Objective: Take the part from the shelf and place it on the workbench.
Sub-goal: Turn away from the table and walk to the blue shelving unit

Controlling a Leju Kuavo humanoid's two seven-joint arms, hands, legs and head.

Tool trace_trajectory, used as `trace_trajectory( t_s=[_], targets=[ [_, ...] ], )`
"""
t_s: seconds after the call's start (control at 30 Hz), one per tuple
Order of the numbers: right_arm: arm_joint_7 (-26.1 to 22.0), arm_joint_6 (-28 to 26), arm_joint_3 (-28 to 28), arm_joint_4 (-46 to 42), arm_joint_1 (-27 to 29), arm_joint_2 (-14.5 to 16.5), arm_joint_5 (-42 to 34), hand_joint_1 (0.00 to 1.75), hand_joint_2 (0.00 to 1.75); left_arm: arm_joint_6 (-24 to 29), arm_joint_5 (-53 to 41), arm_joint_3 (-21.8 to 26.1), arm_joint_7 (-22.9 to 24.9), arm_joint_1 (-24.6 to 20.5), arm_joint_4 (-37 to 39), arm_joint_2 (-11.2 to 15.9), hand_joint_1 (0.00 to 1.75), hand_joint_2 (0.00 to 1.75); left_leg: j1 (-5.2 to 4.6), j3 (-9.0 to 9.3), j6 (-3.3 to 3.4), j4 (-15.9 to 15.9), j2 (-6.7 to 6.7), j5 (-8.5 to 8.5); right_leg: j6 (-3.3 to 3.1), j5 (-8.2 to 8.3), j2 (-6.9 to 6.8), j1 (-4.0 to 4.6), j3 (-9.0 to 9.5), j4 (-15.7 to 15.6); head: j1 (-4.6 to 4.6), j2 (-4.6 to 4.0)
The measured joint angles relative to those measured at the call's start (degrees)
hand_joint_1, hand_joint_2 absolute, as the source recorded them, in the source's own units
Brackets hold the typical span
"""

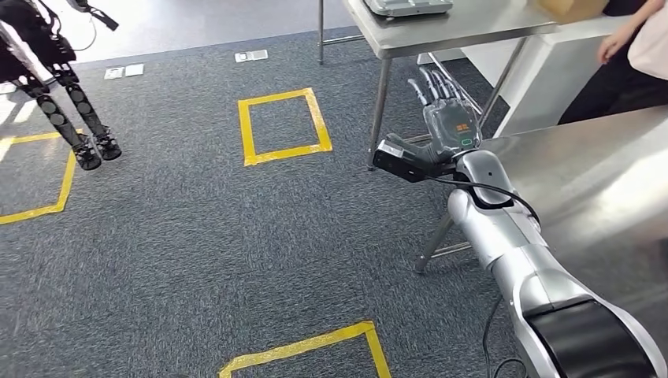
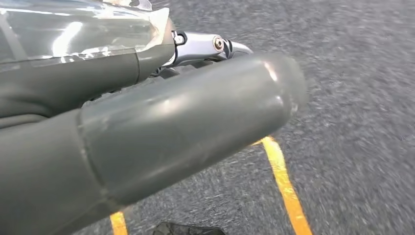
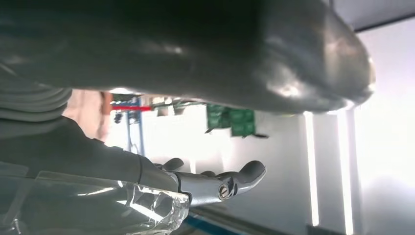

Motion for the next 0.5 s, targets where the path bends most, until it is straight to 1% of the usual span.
trace_trajectory(
  t_s=[0.03, 0.07, 0.1, 0.13, 0.17, 0.2, 0.23, 0.27, 0.3, 0.33, 0.37, 0.4, 0.43, 0.47, 0.5],
  targets=[
    [0.2, -0.3, 0.2, 0.8, 0.4, 0.2, 0.0, 0.0, 0.0, 0.0, 0.1, 0.2, -0.2, 0.1, 0.0, 0.0, 0.0, 0.0, 0.17, 0.2, 0.3, -0.2, -1.88, 0.21, 0.47, -0.6, 1.91, -0.29, -1.51, 2.5, 0.05, 0.0],
    [0.3, -0.7, 0.3, 1.6, 0.8, 0.4, 0.0, 0.0, 0.0, 0.0, 0.1, 0.5, -0.3, 0.1, 0.0, 0.0, 0.0, 0.0, 0.17, 0.21, 0.42, -0.1, -3.76, 0.28, 0.95, -0.56, 3.63, -0.63, -2.32, 3.7, 0.08, 0.0],
    [0.5, -1.1, 0.3, 2.5, 1.2, 0.5, 0.1, 0.0, 0.0, 0.0, 0.3, 0.7, -0.5, 0.2, 0.0, 0.0, 0.0, 0.0, 0.11, 0.13, 0.24, 0.0, -5.57, 0.24, 1.55, 0.45, 5.18, -1.01, -2.1, 2.2, 0.1, 0.0],
    [0.6, -1.5, 0.4, 3.2, 1.4, 0.9, 0.2, 0.0, 0.0, 0.0, 0.5, 0.9, -0.6, 0.2, 0.0, 0.1, 0.0, 0.0, 0.05, 0.0, -0.03, 0.2, -6.69, 0.21, 1.92, 2.43, 6.22, -1.25, -0.12, -2.3, 0.07, 0.0],
    [0.8, -1.9, 0.4, 3.8, 1.6, 1.2, 0.3, 0.0, 0.0, 0.0, 0.6, 1.0, -0.7, 0.3, 0.0, 0.1, 0.0, 0.0, 0.0, -0.17, -0.37, 0.3, -7.33, 0.2, 1.75, 3.22, 7.04, -1.36, 0.97, -4.6, 0.05, 0.0],
    [1.1, -2.3, 0.5, 4.5, 1.9, 1.6, 0.6, 0.0, 0.0, 0.0, 0.7, 1.3, -0.8, 0.4, 0.0, 0.1, 0.0, 0.0, 0.02, -0.36, -0.78, 0.4, -7.95, 0.26, 1.33, 3.56, 7.44, -1.32, 1.53, -5.7, 0.04, 0.0],
    [1.3, -2.6, 0.5, 5.1, 2.2, 2.1, 0.8, 0.0, 0.0, 0.0, 0.7, 1.4, -0.9, 0.6, 0.0, 0.1, 0.0, 0.0, 0.14, -0.53, -1.12, 0.3, -8.48, 0.36, 0.8, 3.67, 6.75, -1.18, 1.69, -5.8, 0.03, 0.0],
    [1.6, -3.0, 0.6, 5.7, 2.5, 2.4, 0.9, 0.0, 0.0, 0.0, 0.8, 1.6, -1.0, 0.8, 0.0, 0.2, 0.0, 0.0, 0.3, -0.7, -1.42, 0.4, -8.65, 0.36, 0.31, 3.8, 6.15, -1.21, 1.76, -5.9, 0.04, 0.0],
    [1.9, -3.4, 0.6, 6.2, 2.8, 2.8, 1.0, 0.0, 0.0, 0.0, 0.8, 1.7, -1.0, 0.9, 0.0, 0.3, 0.0, 0.0, 0.32, -1.01, -1.68, 0.9, -7.84, -0.02, -0.15, 3.9, 5.54, -1.25, 1.84, -6.0, -0.01, 0.0],
    [2.1, -3.8, 0.6, 6.6, 3.0, 3.0, 1.1, 0.0, 0.0, 0.0, 0.8, 1.8, -1.1, 1.0, 0.0, 0.3, 0.0, 0.0, 0.27, -1.68, -1.89, 2.3, -6.31, -0.95, -0.57, 3.97, 4.95, -1.33, 1.93, -6.1, -0.21, 0.0],
    [2.3, -4.2, 0.6, 7.1, 3.2, 3.1, 1.2, 0.0, 0.0, 0.0, 0.7, 1.9, -1.1, 1.0, 0.0, 0.3, 0.0, 0.0, 0.24, -2.91, -2.06, 5.0, -4.25, -2.54, -0.95, 3.96, 4.3, -1.27, 2.01, -6.1, -0.4, 0.0],
    [2.6, -4.6, 0.5, 7.7, 3.6, 3.1, 1.3, 0.0, 0.0, 0.0, 0.6, 2.0, -1.1, 1.0, 0.0, 0.3, 0.0, 0.0, 0.2, -4.63, -2.26, 8.7, -2.27, -4.46, -1.24, 3.85, 3.58, -1.07, 2.08, -6.1, -0.59, 0.0],
    [2.8, -5.0, 0.5, 8.2, 4.2, 2.9, 1.4, 0.0, 0.0, 0.0, 0.4, 2.0, -1.0, 0.9, 0.0, 0.3, 0.0, 0.0, 0.32, -6.45, -2.42, 12.6, -1.12, -6.18, -1.45, 3.74, 2.79, -0.85, 2.13, -6.1, -0.7, 0.0],
    [2.9, -5.4, 0.3, 8.8, 4.9, 2.8, 1.5, 0.0, 0.0, -0.1, 0.2, 2.0, -0.9, 0.9, 0.0, 0.3, 0.0, 0.0, 0.44, -7.86, -2.52, 15.5, -0.52, -7.25, -1.57, 3.64, 1.94, -0.66, 2.18, -6.1, -0.69, 0.0],
    [3.0, -5.7, 0.1, 9.4, 5.7, 2.6, 1.4, 0.0, 0.0, -0.1, 0.1, 2.1, -0.7, 0.9, 0.0, 0.3, 0.0, 0.0, 0.53, -8.26, -2.57, 16.4, -0.28, -7.25, -1.65, 3.56, 1.12, -0.55, 2.2, -6.1, -0.7, 0.0]
  ],
)
